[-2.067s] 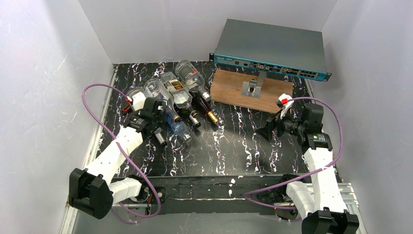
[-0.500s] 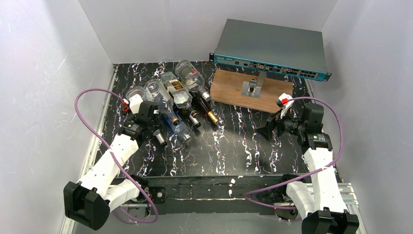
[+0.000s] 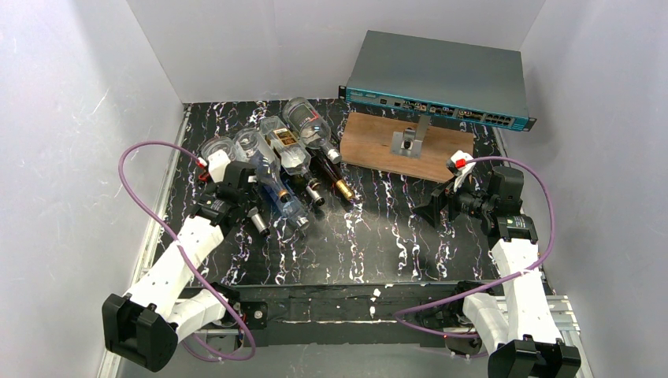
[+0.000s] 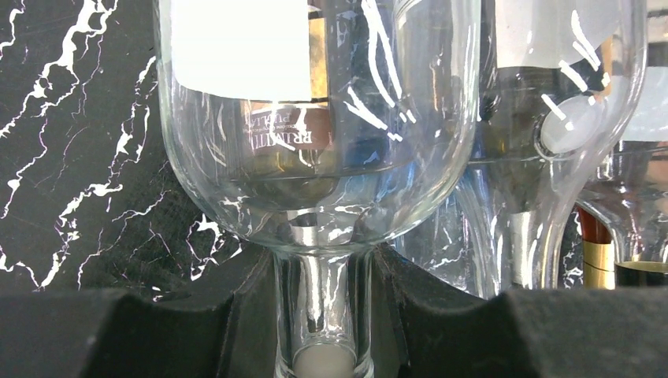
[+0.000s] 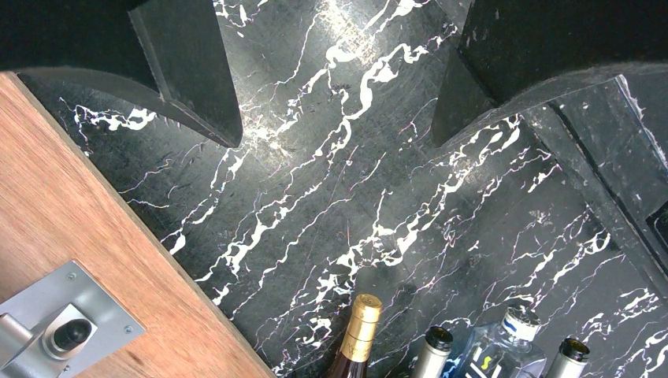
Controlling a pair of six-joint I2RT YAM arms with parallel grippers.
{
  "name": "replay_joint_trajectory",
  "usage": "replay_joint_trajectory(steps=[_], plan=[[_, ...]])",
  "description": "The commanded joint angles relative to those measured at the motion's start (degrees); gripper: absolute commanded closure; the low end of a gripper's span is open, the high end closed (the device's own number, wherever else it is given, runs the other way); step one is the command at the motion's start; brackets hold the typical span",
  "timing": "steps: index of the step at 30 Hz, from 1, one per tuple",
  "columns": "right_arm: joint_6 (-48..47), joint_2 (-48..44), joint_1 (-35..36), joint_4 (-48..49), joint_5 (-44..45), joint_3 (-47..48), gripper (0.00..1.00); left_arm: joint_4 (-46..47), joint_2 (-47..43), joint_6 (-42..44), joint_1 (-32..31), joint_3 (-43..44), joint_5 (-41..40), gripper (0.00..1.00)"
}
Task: Take the wine bottle off the wine rack
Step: Pick up the wine bottle from the wine rack.
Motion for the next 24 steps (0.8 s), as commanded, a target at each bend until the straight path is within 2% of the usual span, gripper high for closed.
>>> replay_joint_trajectory(steps=[1,9,24], plan=[[-0.64,-0.66,-0.2,1.68,-0.23,-0.64,0.0,8.07,-2.2,-0.39,-0.33,6.03,-8.89,1.0],[-0.63,-0.69,-0.14,1.76,-0.22,-0.65,0.0,7.39,-2.9,0.39,-0.34,7.3,-9.82,1.0],[-0.64,-0.7,-0.15,1.77,-0.13,-0.66,0.0,3.39,-8.11,1.55,-0.34,7.3,-5.46,1.0]])
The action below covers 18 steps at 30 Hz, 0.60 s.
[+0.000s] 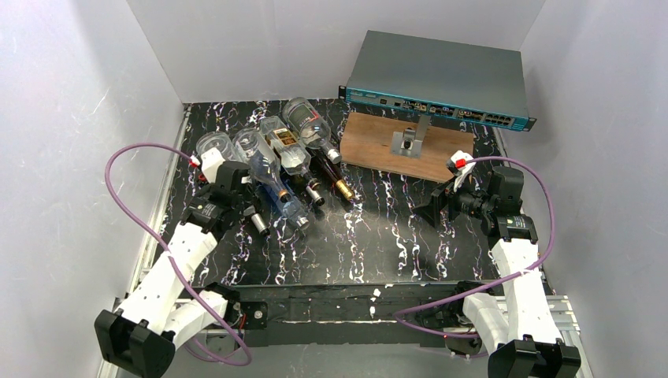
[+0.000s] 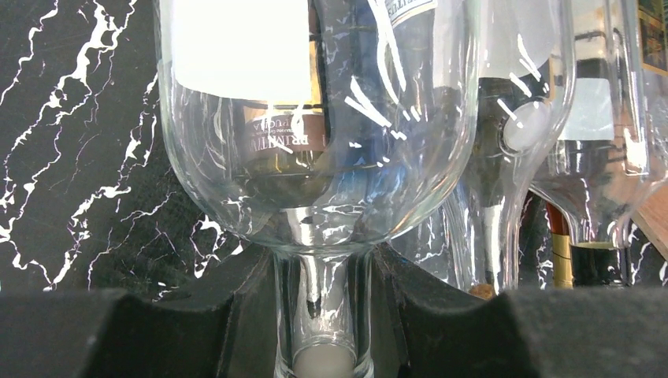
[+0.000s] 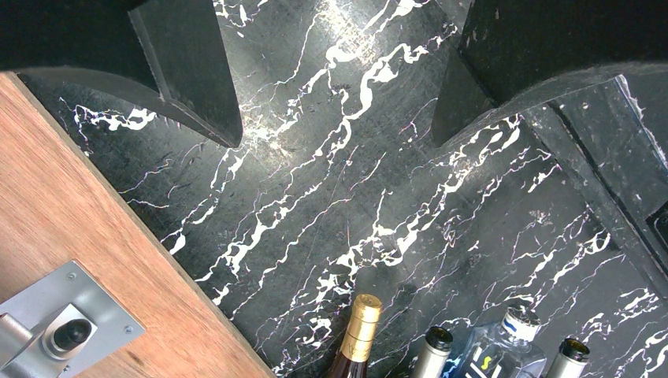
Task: Take the wine bottle off the wine rack
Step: Pick up the wine bottle from the wine rack.
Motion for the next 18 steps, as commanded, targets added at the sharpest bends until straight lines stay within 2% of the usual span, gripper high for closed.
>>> replay_joint_trajectory(steps=[1,18], plan=[[-0.66,-0.73,-0.16,1.77,-0.12,-0.68,0.0,5.91,-5.34,1.68,-0.3,4.66,-4.96,1.0],[-0.58,-0.92,-0.11,1.77,-0.1,-0.71,0.0,4.39,-9.91,3.12,-0.32,5.15,-0.32,1.0]])
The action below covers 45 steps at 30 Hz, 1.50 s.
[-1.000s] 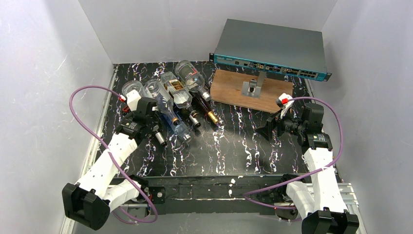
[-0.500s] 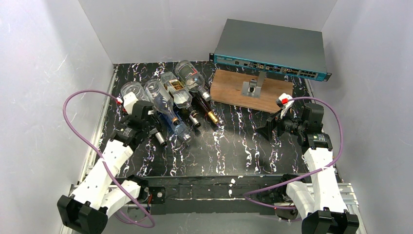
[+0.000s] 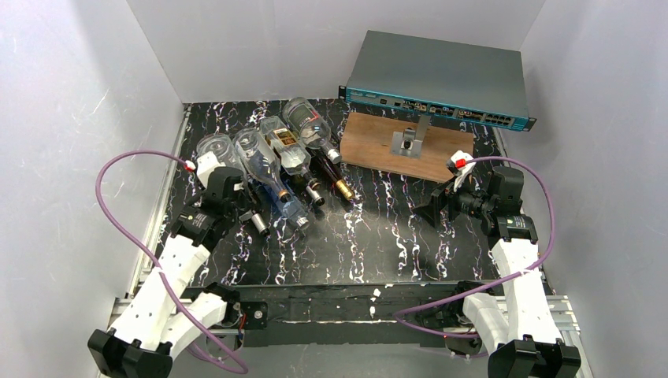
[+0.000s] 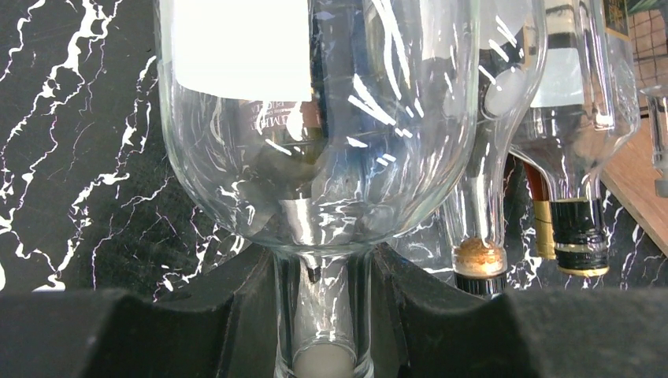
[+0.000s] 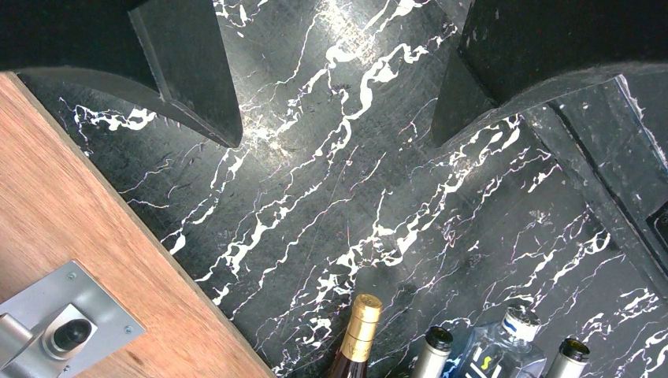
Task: Take the wine bottle off the wine rack
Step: Pick up the wine bottle from the wine rack.
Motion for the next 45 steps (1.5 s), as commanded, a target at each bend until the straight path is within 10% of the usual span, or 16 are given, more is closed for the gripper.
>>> replay_joint_trajectory(steps=[1,45], plan=[[-0.59,-0.91,-0.16,1.77,-0.09,-0.68,0.0,7.67,-4.38,2.23,-0.31,5.12,-3.46,1.0],[-0.61,-0.91,-0.16,1.85,-0.25,-0.8,0.0,15.16,-5.51,5.72,-3.59,7.14,8.63,1.0]])
